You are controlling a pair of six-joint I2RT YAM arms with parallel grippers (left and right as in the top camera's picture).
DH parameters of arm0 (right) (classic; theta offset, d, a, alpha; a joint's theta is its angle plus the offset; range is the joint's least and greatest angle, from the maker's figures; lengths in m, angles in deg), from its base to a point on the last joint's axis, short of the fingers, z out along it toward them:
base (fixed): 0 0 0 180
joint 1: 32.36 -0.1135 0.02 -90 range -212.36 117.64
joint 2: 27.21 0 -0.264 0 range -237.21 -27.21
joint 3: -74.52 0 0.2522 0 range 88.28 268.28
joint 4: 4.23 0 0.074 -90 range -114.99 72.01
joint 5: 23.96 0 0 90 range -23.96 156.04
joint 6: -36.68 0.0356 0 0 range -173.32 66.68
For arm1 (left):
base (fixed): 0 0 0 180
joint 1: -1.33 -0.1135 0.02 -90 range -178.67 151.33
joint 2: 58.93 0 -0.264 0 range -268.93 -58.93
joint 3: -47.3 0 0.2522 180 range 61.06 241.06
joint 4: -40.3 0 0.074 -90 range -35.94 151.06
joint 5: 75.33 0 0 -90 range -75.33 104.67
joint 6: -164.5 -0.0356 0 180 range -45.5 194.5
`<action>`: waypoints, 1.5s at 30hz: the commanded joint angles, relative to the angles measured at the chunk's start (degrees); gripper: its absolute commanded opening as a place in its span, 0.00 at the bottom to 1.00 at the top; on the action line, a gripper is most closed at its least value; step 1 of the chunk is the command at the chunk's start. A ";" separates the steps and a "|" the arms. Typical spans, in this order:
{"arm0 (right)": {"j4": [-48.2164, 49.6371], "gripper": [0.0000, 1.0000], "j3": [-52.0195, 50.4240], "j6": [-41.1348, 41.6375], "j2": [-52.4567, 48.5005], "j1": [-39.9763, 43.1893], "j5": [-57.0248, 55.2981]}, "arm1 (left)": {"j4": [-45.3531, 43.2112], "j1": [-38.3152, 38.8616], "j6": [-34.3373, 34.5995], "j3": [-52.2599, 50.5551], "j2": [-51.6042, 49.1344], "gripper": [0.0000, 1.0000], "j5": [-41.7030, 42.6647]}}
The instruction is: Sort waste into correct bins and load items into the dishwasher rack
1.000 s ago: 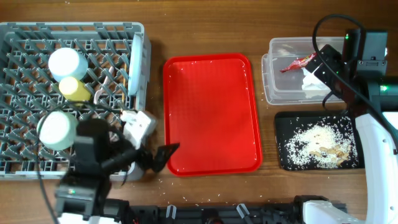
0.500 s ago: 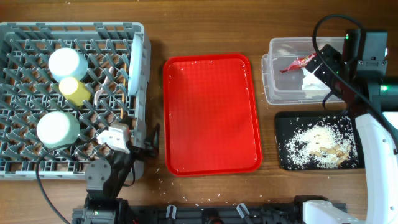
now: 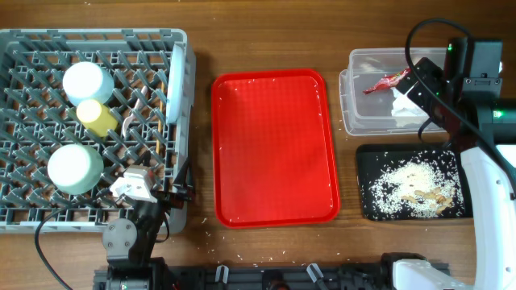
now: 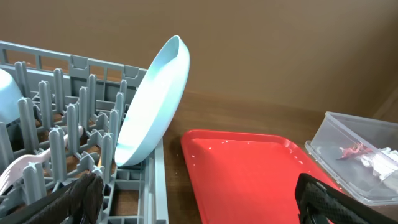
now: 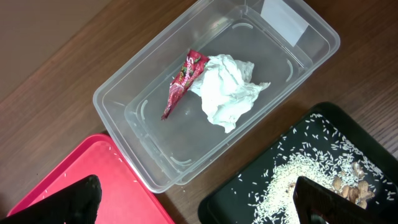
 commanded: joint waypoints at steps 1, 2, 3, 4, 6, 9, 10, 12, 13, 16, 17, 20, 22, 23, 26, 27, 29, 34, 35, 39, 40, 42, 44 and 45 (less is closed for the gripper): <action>0.02 1.00 0.31 -0.20 -0.39 -0.13 -0.96 | 0.20 -0.26 -0.70 -0.37 0.50 1.00 -0.81; 0.00 1.00 0.31 -0.20 -0.39 -0.13 -0.96 | 0.20 -0.26 -0.70 -0.37 0.50 1.00 -0.81; 0.02 1.00 0.31 -0.20 -0.39 -0.13 -0.96 | 0.20 -0.26 -0.70 -0.37 0.50 1.00 -0.79; 0.02 1.00 0.31 -0.20 -0.39 -0.13 -0.96 | 0.20 -0.26 -0.70 -0.37 0.50 1.00 -0.81; 0.02 1.00 0.31 -0.20 -0.39 -0.13 -0.96 | 0.20 -0.26 -0.70 -0.37 0.50 1.00 -0.81; 0.00 1.00 0.31 -0.17 -0.39 -0.13 -0.96 | 0.20 -0.26 -0.70 -0.37 0.46 1.00 -0.79; 0.00 1.00 0.31 -0.17 -0.39 -0.13 -0.96 | 0.20 -0.26 -0.70 -0.37 0.46 1.00 -0.79; 0.02 1.00 0.31 -0.20 -0.39 -0.13 -0.96 | 0.20 -0.26 -0.70 -0.37 0.46 1.00 -0.81; 0.02 1.00 0.31 -0.22 -0.39 -0.15 -0.94 | 0.20 -0.26 -0.70 -0.37 0.46 1.00 -0.81; 0.02 1.00 0.31 -0.20 0.20 -0.13 -0.96 | 0.20 -0.26 -0.70 -0.37 0.46 1.00 -0.79; 0.00 1.00 0.31 -0.20 1.33 -0.13 -0.96 | 0.20 -0.26 -0.70 -0.37 0.46 1.00 -0.81; -0.09 1.00 0.31 -0.33 8.28 -0.13 -0.98 | 0.20 -0.26 -0.70 -0.37 0.46 1.00 -0.81; -0.59 1.00 0.31 -0.37 13.44 -0.13 -0.98 | 0.20 -0.26 -0.70 -0.37 0.46 1.00 -0.81; -2.12 1.00 0.07 -0.35 17.46 -0.13 -1.03 | 0.20 -0.26 -0.70 -0.37 0.46 1.00 -0.81; -1.20 1.00 -5.68 -1.60 28.37 -0.13 -0.83 | 0.20 -0.26 -0.70 -0.37 0.46 1.00 -0.79; 1.46 1.00 -11.32 -3.45 34.18 -0.13 -0.11 | 0.20 -0.26 -0.70 -0.37 0.46 1.00 -0.81; 9.29 1.00 -23.87 -6.56 44.50 -0.13 3.82 | 0.20 -0.26 -0.70 -0.37 0.46 1.00 -0.81; 35.58 1.00 -51.67 -15.50 61.79 -0.13 16.96 | 0.20 -0.26 -0.70 -0.37 0.46 1.00 -0.79; 39.74 1.00 -56.06 -15.30 64.19 -0.13 18.93 | 0.20 -0.26 -0.70 -0.37 0.46 1.00 -0.79; 56.48 1.00 -72.76 -12.92 72.85 -0.15 24.74 | 0.20 -0.24 -0.70 -0.37 0.46 1.00 -0.81; 62.40 1.00 -77.00 -12.28 74.66 -0.13 25.11 | 0.20 -0.26 -0.70 -0.37 0.46 1.00 -0.81; 71.58 1.00 -82.71 -12.24 75.71 -0.13 25.27 | 0.20 -0.26 -0.70 -0.37 0.46 1.00 -0.81; 70.95 1.00 -82.58 -13.99 75.71 -0.13 24.65 | 0.20 -0.26 -0.70 -0.37 0.46 1.00 -0.81; 70.53 1.00 -82.58 -17.73 75.71 -0.15 24.65 | 0.20 -0.26 -0.70 -0.37 0.46 1.00 -0.81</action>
